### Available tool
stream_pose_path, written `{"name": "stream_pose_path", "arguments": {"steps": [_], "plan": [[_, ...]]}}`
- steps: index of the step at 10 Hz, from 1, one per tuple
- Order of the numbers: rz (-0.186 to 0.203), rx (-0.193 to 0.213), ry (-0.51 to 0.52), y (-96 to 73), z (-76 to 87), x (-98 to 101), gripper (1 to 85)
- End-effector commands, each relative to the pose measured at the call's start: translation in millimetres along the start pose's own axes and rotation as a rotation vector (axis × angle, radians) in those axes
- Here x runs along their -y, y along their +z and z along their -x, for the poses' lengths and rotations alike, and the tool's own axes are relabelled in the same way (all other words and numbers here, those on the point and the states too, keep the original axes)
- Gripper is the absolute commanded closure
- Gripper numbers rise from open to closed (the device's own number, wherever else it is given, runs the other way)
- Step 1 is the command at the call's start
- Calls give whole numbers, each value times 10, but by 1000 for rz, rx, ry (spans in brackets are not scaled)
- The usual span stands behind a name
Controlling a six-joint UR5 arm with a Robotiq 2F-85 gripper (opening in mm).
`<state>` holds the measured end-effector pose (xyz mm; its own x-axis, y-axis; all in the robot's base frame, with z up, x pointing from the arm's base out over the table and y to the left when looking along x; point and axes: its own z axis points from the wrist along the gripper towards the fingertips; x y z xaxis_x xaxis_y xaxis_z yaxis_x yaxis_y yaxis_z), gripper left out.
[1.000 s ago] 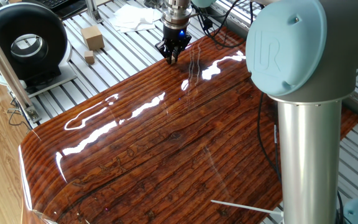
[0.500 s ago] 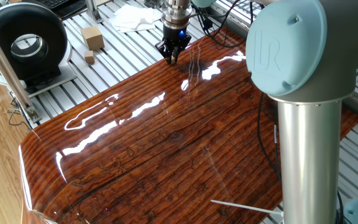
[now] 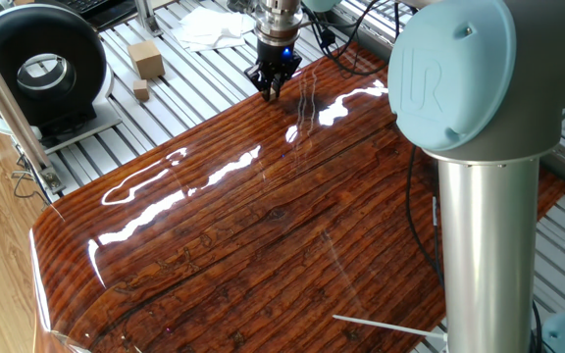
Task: Hold a small block with the gripper and sweep it from left to right on the table
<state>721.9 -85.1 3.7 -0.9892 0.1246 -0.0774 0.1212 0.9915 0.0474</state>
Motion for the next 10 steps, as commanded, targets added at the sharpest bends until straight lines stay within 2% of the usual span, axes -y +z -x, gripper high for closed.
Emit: {"name": "stream_pose_path", "arguments": {"steps": [1, 10], "plan": [[13, 2, 8, -14, 9, -22, 847], [19, 3, 13, -9, 5, -51, 847]]}}
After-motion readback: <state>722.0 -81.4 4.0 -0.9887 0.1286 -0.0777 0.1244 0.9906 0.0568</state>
